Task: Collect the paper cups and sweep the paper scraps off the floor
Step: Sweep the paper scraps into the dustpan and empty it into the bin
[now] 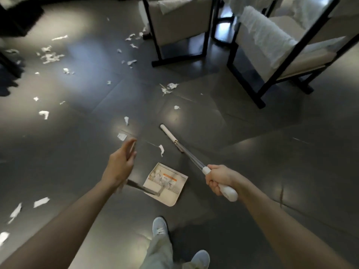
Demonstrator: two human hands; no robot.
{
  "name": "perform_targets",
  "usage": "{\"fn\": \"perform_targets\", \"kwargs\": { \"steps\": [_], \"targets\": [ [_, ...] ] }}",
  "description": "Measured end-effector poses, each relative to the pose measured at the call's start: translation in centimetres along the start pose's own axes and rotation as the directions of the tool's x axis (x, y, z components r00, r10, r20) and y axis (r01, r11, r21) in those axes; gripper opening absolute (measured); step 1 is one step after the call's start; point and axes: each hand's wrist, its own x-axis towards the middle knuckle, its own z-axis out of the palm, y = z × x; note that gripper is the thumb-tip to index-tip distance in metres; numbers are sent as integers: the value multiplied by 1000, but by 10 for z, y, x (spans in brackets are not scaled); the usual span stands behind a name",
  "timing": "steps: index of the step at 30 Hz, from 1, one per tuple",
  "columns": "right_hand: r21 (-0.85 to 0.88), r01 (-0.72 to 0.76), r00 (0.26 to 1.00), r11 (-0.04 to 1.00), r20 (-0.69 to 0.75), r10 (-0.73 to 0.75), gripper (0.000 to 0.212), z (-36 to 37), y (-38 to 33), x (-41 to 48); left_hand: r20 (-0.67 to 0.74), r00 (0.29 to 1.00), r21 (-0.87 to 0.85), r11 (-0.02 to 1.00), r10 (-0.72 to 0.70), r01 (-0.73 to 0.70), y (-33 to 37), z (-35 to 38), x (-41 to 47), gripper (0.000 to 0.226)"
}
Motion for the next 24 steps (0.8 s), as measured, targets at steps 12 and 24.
{"fn": "perform_targets", "kwargs": {
  "steps": [12,24],
  "targets": [
    [-512,23,998,859,66,12,50,73,-85,96,-19,991,-64,990,-130,129,-70,-25,73,33],
    [-270,-211,925,940,257,281,55,49,-173,74,-73,976,-191,964,-204,187,-65,-31,148,33]
  ]
}}
